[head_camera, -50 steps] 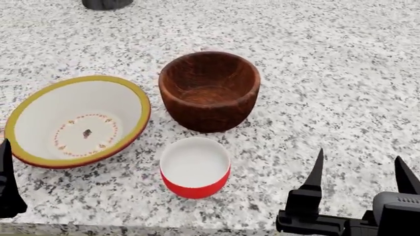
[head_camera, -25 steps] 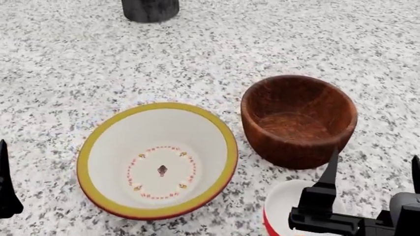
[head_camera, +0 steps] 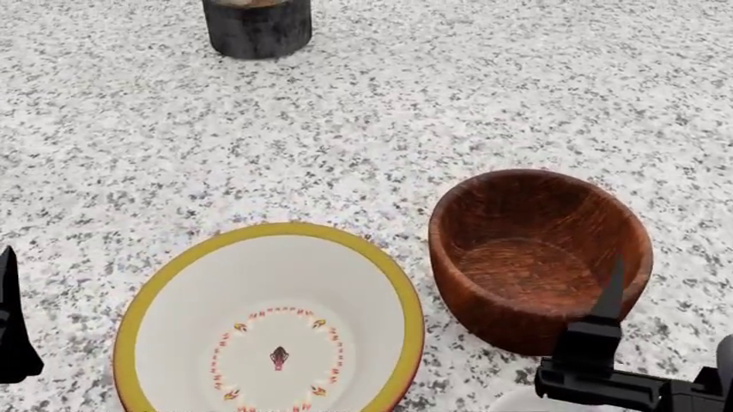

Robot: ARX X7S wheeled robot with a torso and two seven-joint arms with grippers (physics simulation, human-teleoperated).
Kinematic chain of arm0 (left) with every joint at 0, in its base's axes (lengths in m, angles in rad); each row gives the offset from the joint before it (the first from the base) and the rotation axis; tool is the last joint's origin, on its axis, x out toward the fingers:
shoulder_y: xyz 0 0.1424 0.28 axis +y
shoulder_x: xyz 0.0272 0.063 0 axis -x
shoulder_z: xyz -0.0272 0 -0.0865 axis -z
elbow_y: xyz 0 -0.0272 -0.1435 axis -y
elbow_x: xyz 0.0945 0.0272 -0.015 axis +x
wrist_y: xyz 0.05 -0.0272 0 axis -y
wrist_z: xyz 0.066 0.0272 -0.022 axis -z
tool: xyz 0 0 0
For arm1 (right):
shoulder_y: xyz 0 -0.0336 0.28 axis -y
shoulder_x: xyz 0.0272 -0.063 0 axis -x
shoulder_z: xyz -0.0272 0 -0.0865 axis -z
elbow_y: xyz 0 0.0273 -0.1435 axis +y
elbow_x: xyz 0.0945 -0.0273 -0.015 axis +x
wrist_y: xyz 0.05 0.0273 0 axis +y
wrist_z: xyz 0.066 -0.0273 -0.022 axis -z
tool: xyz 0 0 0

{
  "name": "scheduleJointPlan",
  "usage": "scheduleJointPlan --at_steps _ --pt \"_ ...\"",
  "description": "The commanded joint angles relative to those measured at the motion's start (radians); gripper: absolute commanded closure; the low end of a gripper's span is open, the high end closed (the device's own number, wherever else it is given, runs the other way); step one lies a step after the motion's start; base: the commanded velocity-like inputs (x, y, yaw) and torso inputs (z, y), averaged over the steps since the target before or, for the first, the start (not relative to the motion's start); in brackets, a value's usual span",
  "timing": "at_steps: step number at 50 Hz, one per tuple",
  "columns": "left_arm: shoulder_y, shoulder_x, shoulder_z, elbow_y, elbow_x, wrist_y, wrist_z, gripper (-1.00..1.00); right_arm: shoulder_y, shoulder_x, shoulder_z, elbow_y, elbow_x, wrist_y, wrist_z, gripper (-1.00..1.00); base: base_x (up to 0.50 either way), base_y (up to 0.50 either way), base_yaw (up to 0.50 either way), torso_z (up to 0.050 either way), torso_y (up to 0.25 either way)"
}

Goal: Stack the bowls from largest to smallest.

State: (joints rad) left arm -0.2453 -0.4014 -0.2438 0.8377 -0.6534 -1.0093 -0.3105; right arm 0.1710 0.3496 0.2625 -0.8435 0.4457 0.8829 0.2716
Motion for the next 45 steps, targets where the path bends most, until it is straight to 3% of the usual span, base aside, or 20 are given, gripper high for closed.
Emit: scheduleJointPlan --at_steps 1,2,4,6,7,10,14,17,18,20,23,28,31,35,37,45 --pt "-0.007 -0.006 -0.025 0.002 -0.033 -0.015 0.000 -1.00 0.100 0.064 0.020 -0.011 0.078 0.213 0.022 -1.00 0.00 0.00 0.00 0.000 0.000" --pt "-0.004 -0.005 -0.031 0.006 -0.039 -0.016 -0.001 -1.00 0.132 0.104 -0.028 -0.015 0.068 0.247 0.025 -1.00 0.00 0.00 0.00 0.000 0.000" --pt "-0.004 -0.008 -0.032 0.007 -0.047 -0.020 0.003 -1.00 0.247 0.064 0.049 0.007 0.171 0.368 0.014 -1.00 0.00 0.00 0.00 0.000 0.000" --pt "-0.004 -0.008 -0.035 0.007 -0.051 -0.020 0.003 -1.00 0.347 0.099 0.015 0.037 0.167 0.410 0.026 -1.00 0.00 0.00 0.00 0.000 0.000" --pt "-0.003 -0.009 -0.036 0.012 -0.053 -0.021 0.003 -1.00 0.418 0.078 0.057 0.074 0.220 0.479 0.011 -1.00 0.00 0.00 0.00 0.000 0.000" --pt "-0.001 -0.013 -0.047 0.017 -0.068 -0.030 0.004 -1.00 0.594 0.097 -0.008 0.227 0.258 0.603 -0.016 -1.00 0.00 0.00 0.00 0.000 0.000" --pt "-0.003 -0.014 -0.054 0.020 -0.082 -0.037 0.002 -1.00 0.731 0.104 -0.055 0.424 0.258 0.667 -0.025 -1.00 0.00 0.00 0.00 0.000 0.000" --pt "0.003 -0.017 -0.053 0.015 -0.081 -0.030 0.008 -1.00 0.816 0.188 -0.129 0.584 0.483 0.686 0.128 -1.00 0.00 0.00 0.00 0.000 0.000" --pt "0.005 -0.018 -0.052 0.009 -0.075 -0.024 0.010 -1.00 0.856 0.246 -0.219 0.640 0.543 0.687 0.189 -1.00 0.00 0.00 0.00 0.000 0.000" --pt "0.006 -0.019 -0.050 0.010 -0.076 -0.024 0.009 -1.00 0.946 0.266 -0.252 0.820 0.753 0.686 0.335 -1.00 0.00 0.00 0.00 0.000 0.000" --pt "0.007 -0.021 -0.051 0.019 -0.087 -0.031 0.007 -1.00 1.069 0.297 -0.394 1.016 0.761 0.678 0.334 -1.00 0.00 0.00 0.00 0.000 0.000" --pt "0.015 -0.029 -0.060 0.009 -0.084 -0.022 0.011 -1.00 1.143 0.329 -0.541 1.149 0.836 0.683 0.350 -1.00 0.00 0.00 0.00 0.000 0.000" --pt "0.017 -0.037 -0.059 0.015 -0.078 -0.017 0.010 -1.00 1.155 0.320 -0.551 1.227 0.913 0.680 0.412 -1.00 0.00 0.00 0.00 0.000 0.000" --pt "0.038 -0.045 -0.046 -0.015 -0.041 0.020 0.024 -1.00 1.223 0.321 -0.659 1.363 0.900 0.682 0.355 -1.00 0.00 0.00 0.00 0.000 0.000" --pt "0.037 -0.052 -0.038 -0.011 -0.036 0.016 0.021 -1.00 1.265 0.338 -0.805 1.416 0.883 0.679 0.298 -1.00 0.00 0.00 0.00 0.000 0.000" --pt "0.041 -0.064 -0.021 -0.002 -0.039 0.012 0.024 -1.00 1.306 0.304 -0.876 1.559 0.822 0.590 0.214 -1.00 0.00 0.00 0.00 0.000 0.000"
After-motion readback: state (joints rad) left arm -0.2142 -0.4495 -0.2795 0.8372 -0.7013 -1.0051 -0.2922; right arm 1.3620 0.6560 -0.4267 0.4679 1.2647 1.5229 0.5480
